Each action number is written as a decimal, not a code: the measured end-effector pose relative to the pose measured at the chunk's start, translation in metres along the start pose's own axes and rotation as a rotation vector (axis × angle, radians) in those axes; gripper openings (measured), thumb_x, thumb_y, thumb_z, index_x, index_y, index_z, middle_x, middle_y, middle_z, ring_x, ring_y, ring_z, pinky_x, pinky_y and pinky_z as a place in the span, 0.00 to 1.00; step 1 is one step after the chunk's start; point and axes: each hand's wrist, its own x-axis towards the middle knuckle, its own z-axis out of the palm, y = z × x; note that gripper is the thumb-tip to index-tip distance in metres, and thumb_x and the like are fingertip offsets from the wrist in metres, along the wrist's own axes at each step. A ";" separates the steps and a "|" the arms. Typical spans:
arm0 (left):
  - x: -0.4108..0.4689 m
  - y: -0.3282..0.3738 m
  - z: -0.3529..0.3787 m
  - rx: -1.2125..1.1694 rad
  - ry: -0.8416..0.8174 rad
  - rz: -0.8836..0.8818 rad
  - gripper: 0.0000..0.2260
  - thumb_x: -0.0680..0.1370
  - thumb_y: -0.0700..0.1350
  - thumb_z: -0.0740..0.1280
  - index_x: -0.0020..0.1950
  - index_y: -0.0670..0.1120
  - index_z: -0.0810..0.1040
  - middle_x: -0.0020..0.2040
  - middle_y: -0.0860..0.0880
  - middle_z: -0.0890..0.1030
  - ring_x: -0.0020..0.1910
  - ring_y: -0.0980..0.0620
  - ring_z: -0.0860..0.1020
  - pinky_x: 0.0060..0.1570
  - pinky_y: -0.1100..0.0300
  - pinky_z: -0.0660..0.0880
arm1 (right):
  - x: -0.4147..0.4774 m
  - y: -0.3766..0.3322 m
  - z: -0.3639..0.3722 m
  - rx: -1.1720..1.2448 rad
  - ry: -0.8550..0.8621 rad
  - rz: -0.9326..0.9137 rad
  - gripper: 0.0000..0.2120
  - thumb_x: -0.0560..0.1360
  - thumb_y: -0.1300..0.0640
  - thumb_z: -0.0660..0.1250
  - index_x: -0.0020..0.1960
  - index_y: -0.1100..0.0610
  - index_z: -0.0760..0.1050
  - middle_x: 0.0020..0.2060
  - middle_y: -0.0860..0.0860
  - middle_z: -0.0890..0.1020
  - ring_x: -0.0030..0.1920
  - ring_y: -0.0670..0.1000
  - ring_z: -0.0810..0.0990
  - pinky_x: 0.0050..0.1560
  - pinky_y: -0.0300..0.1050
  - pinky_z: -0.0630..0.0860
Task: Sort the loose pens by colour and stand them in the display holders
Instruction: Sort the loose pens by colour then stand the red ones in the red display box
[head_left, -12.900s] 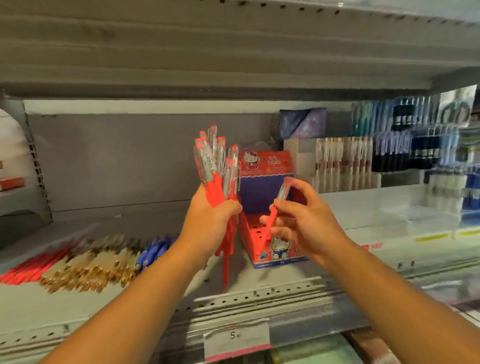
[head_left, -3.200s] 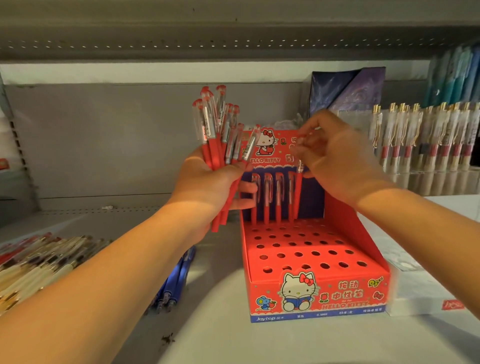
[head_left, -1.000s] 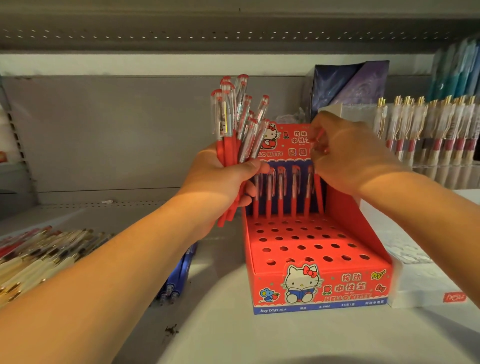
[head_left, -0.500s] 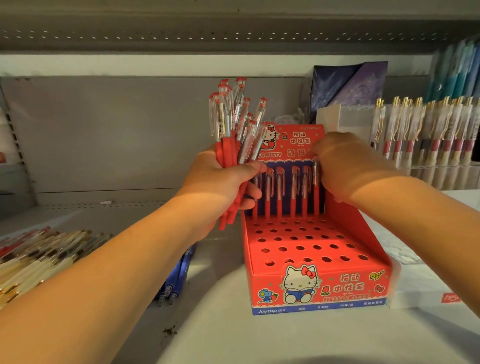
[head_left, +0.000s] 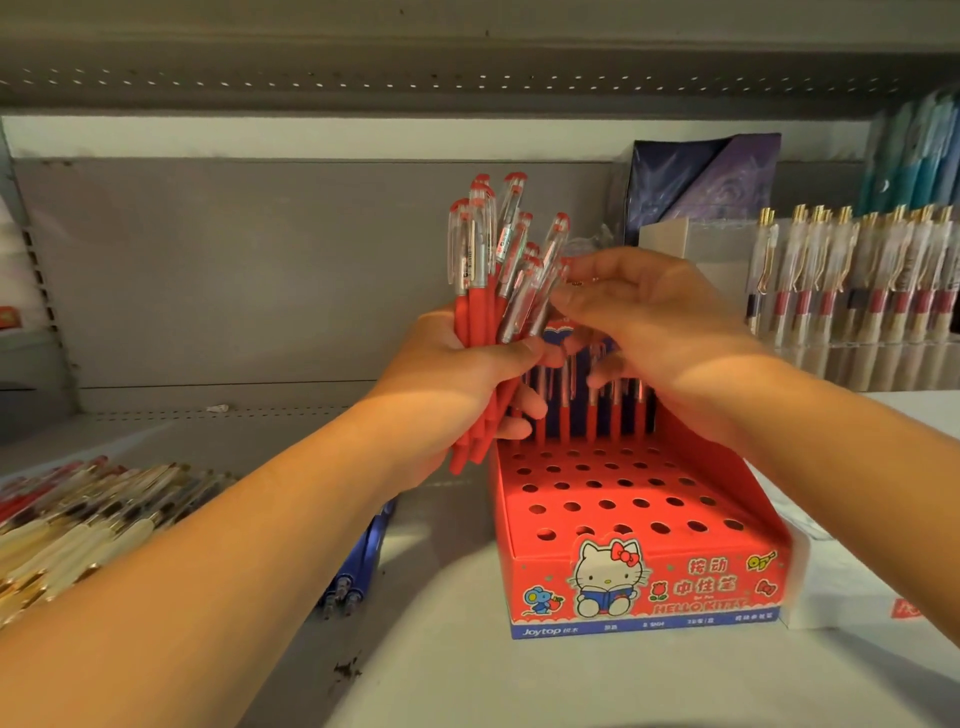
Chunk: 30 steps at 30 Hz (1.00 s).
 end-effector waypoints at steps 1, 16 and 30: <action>0.000 0.000 0.001 -0.011 -0.016 -0.009 0.05 0.79 0.40 0.68 0.54 0.43 0.80 0.42 0.48 0.86 0.30 0.52 0.81 0.28 0.61 0.77 | 0.000 0.001 0.001 0.034 0.013 0.009 0.07 0.74 0.58 0.73 0.50 0.56 0.78 0.36 0.48 0.84 0.35 0.47 0.82 0.27 0.40 0.76; 0.010 0.003 -0.007 -0.105 0.253 0.084 0.04 0.80 0.38 0.67 0.48 0.47 0.78 0.33 0.50 0.83 0.23 0.53 0.72 0.22 0.64 0.69 | 0.007 0.021 0.002 0.007 0.116 -0.124 0.12 0.75 0.66 0.70 0.48 0.51 0.71 0.40 0.54 0.80 0.34 0.50 0.84 0.31 0.45 0.82; 0.009 0.001 -0.003 -0.106 0.204 0.077 0.09 0.79 0.38 0.67 0.59 0.40 0.77 0.36 0.49 0.83 0.24 0.51 0.71 0.22 0.65 0.67 | 0.005 0.041 0.010 -0.215 0.063 -0.239 0.17 0.72 0.62 0.75 0.44 0.46 0.69 0.33 0.47 0.78 0.31 0.50 0.83 0.33 0.48 0.83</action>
